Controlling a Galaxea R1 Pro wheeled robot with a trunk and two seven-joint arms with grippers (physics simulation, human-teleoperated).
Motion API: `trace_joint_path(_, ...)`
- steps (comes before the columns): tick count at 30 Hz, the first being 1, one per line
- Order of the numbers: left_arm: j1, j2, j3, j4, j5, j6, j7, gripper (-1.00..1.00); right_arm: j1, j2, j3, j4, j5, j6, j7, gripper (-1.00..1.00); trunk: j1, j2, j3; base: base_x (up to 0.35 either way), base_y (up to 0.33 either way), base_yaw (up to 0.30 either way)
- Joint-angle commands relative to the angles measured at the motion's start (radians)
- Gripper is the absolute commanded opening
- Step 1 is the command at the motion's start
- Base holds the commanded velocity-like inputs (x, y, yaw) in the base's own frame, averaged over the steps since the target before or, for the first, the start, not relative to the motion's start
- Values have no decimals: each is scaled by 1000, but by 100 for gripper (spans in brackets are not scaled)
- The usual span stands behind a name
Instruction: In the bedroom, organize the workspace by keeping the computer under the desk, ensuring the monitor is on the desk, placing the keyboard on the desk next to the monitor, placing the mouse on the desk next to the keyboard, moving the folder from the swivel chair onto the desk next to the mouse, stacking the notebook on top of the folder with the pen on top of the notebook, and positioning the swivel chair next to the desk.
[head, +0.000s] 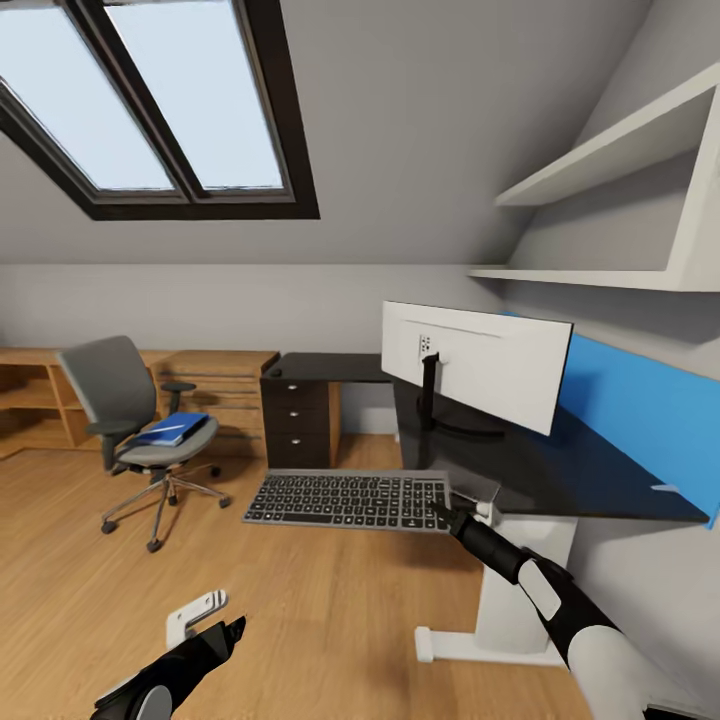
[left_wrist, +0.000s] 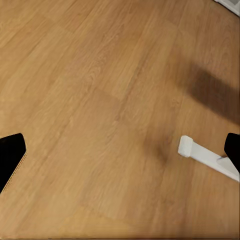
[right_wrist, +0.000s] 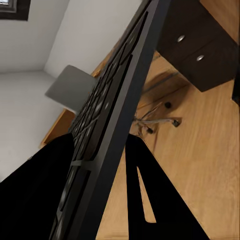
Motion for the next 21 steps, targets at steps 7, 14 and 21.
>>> trace_joint_path(7,0,1,2,-1,10,3,7,100,-1,0,-8,-2,-16,51,13,-100,0,-1,-1,-120,99,0)
trace_joint_path(14,0,1,-2,-1,9,3,7,100,-1,-5,-8,0,-13,55,177,-100,-16,27,12,-4,3,0)
trace_joint_path(21,0,0,-4,-1,9,3,9,100,-1,-7,-7,0,-11,51,191,-100,-43,76,34,0,0,0)
